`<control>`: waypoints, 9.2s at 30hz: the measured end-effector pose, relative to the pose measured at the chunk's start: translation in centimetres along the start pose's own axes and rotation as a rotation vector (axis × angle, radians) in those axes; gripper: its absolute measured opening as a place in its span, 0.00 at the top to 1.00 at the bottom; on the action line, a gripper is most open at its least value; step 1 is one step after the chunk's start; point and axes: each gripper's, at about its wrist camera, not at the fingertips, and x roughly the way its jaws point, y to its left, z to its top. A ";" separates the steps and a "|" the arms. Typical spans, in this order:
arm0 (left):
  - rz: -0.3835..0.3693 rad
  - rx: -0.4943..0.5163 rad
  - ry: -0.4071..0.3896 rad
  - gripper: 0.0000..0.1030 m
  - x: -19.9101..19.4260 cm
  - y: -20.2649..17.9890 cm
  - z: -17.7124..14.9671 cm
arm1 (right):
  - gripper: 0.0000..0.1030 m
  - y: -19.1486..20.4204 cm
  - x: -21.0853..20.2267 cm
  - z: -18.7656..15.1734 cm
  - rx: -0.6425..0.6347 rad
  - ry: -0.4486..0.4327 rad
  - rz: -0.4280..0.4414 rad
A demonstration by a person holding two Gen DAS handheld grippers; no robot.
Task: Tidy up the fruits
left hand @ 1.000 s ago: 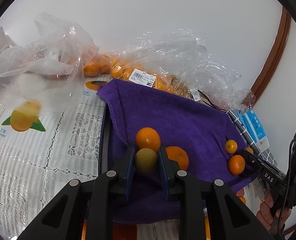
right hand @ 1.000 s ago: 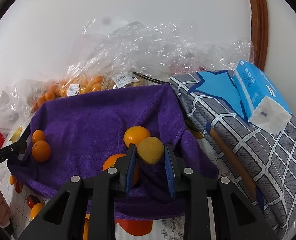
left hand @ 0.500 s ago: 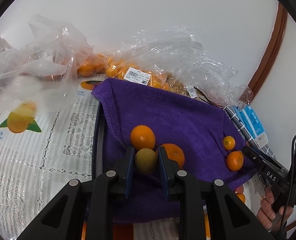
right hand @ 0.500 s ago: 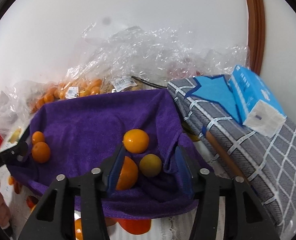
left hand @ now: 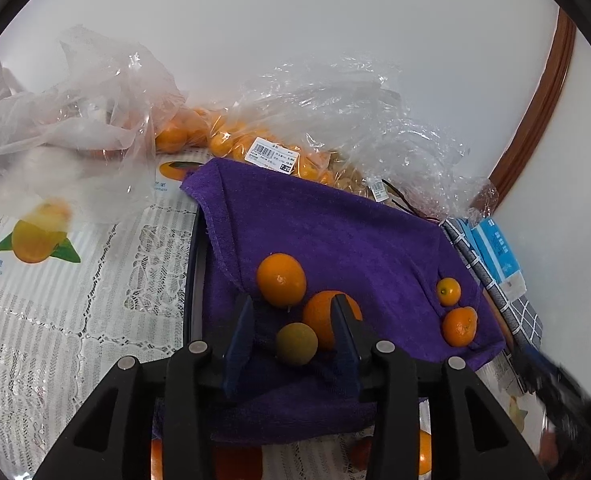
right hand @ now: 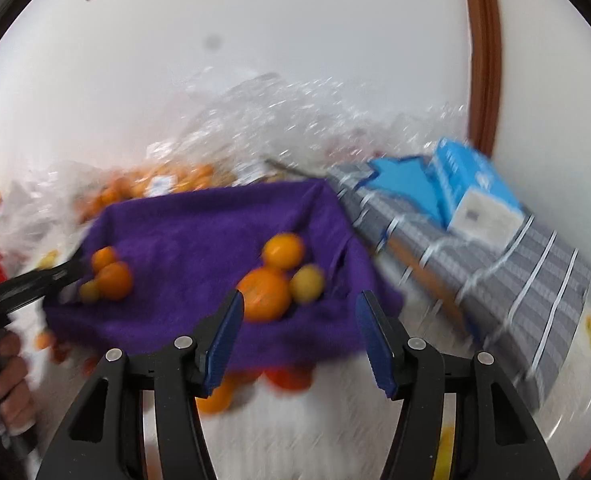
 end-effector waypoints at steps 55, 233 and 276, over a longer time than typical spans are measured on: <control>-0.020 0.284 0.129 0.60 -3.0 -5.2 -6.8 | 0.67 -4.6 -0.5 -4.4 0.124 0.092 0.039; -0.075 0.211 -0.001 0.64 0.8 -4.4 -1.0 | 0.58 3.3 8.9 4.0 -0.110 0.065 0.159; 0.189 0.168 -0.147 0.14 -22.2 -10.7 -6.5 | 0.07 1.7 -21.2 -2.4 0.054 -0.061 -0.046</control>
